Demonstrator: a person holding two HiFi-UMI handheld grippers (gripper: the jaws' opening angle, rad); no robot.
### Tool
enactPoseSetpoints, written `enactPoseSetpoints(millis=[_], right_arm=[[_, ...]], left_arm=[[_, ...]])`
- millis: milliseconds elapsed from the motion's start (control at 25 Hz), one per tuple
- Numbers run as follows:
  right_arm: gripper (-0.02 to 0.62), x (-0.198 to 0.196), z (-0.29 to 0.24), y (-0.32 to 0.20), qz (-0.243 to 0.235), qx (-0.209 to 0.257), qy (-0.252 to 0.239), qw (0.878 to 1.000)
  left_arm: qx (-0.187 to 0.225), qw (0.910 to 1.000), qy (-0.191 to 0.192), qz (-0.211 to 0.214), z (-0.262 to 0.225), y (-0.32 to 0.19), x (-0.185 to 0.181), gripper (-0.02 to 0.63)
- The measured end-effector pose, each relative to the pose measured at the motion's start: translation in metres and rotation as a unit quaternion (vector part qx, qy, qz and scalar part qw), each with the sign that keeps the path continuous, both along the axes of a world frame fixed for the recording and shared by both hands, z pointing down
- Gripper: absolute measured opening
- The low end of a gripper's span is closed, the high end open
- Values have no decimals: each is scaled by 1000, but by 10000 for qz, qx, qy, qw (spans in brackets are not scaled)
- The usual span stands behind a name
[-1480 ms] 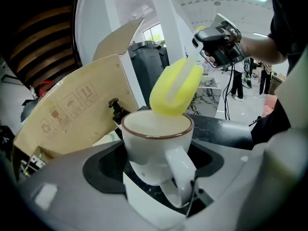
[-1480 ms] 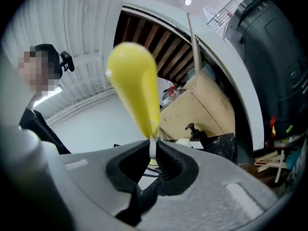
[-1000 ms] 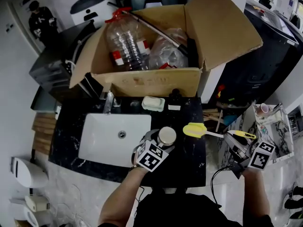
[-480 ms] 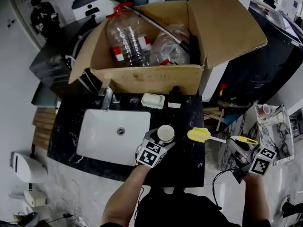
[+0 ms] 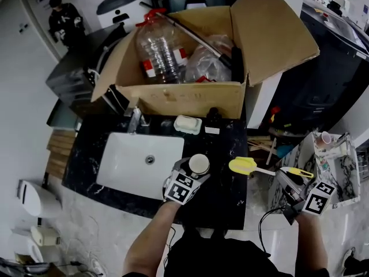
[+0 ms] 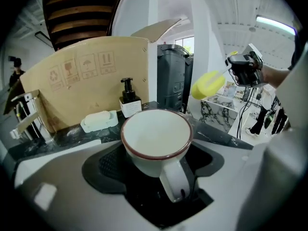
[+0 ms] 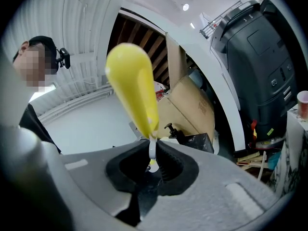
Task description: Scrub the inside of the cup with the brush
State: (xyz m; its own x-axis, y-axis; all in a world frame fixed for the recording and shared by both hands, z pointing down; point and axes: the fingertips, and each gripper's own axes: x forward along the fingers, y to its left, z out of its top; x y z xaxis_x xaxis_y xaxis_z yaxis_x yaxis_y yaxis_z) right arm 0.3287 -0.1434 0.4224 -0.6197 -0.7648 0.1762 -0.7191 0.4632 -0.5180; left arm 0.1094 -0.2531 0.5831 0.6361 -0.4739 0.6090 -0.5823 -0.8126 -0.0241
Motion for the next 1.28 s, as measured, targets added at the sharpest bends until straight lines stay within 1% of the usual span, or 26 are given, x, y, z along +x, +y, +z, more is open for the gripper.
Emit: enactPoseSetpoints(millis=[80,200,280,360,440,480,600,640,680,760,880,1000,1080,1120,1160,1200,1240,1280], right_arm=[[41,0,-1,-1,-46,84,64,9999],[41,-6,1,-2,-115,190,226,9995],[41,-14,2,-4,-164,262,253,9992],[41,-24,1,-4,-212,341,257,9989],[41,-35,-2,-3,-253,422,278,9984],[41,-41,-3,-2,-271,467,298,9981],[41,-57,-12,0,-309,632,438,9966],[42,-62,-15,1,-310,683,511,9959],[43,-66,-18,2,-296,719,584,9953],[43,-73,-23,6,-229,758,678,9945],[43,-85,-33,12,-107,840,726,9938],[43,-97,-44,18,1,902,867,9921],[43,-104,-50,26,82,942,954,9909],[43,-108,-53,31,125,963,984,9904],[43,-111,-56,37,170,979,1009,9899],[43,-114,-58,45,213,985,1031,9895],[43,-116,-60,53,262,982,1049,9893],[43,-117,-61,61,320,969,1066,9890]], left_arm=[[205,9997,38,-86,-13,1,-4,403],[341,9988,206,-302,-39,7,-15,391],[438,9975,296,-463,-55,9,-25,374],[526,9959,490,-541,-73,12,-33,333],[612,9945,708,-469,-93,19,-37,288],[675,9944,721,-384,-101,23,-39,272],[904,9951,403,-75,-115,32,-47,229],[953,9948,345,6,-120,35,-49,217],[981,9945,369,63,-125,37,-52,205],[1000,9930,616,103,-138,44,-61,194],[1021,9881,1139,132,-163,55,-78,171],[944,9830,1543,300,-176,69,-92,160],[988,9811,1627,354,-179,77,-103,156],[1103,9798,1634,326,-181,80,-111,148],[1262,9780,1642,262,-184,82,-119,113],[1409,9758,1664,181,-186,85,-127,58],[1509,9737,1704,104,-188,88,-135,38],[1564,9718,1766,46,-191,90,-140,34]])
